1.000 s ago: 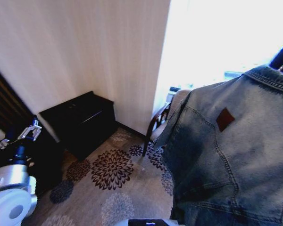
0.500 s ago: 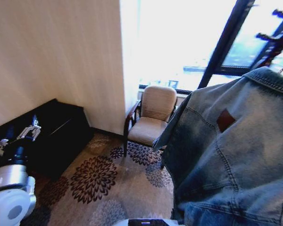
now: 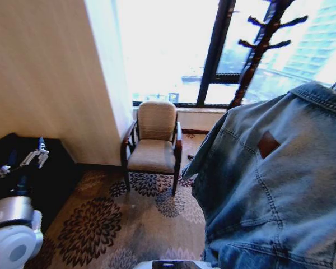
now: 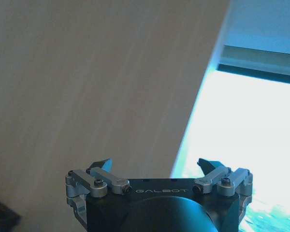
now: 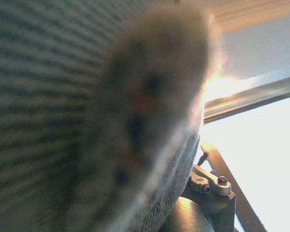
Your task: Pick up the clothes from the bed and hang them on the clothes hanger.
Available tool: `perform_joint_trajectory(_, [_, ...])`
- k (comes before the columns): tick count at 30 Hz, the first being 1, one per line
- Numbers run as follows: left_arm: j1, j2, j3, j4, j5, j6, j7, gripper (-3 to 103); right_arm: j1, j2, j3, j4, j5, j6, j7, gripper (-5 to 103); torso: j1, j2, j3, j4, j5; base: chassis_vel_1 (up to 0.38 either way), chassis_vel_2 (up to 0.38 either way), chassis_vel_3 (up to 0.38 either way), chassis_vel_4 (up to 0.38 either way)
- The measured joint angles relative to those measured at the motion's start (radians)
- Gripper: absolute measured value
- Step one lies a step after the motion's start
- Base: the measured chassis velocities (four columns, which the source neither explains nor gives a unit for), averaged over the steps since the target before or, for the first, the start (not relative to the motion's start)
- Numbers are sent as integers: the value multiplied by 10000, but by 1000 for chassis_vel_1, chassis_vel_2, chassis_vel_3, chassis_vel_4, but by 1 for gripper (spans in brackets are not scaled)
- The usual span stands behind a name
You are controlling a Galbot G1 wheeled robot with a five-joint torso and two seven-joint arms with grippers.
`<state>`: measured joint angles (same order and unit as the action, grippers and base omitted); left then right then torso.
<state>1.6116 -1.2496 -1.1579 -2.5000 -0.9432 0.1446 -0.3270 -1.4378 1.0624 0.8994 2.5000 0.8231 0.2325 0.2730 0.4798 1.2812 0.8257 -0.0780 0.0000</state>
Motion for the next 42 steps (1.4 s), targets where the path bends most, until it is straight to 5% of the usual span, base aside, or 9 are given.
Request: perform_joint_trajectory(42, [-206,-142,672,0,373,-124,9,100,87,194,-311,0,-318,175,-204,14,0,0,0,-1,0,-55,-59,-58,-57])
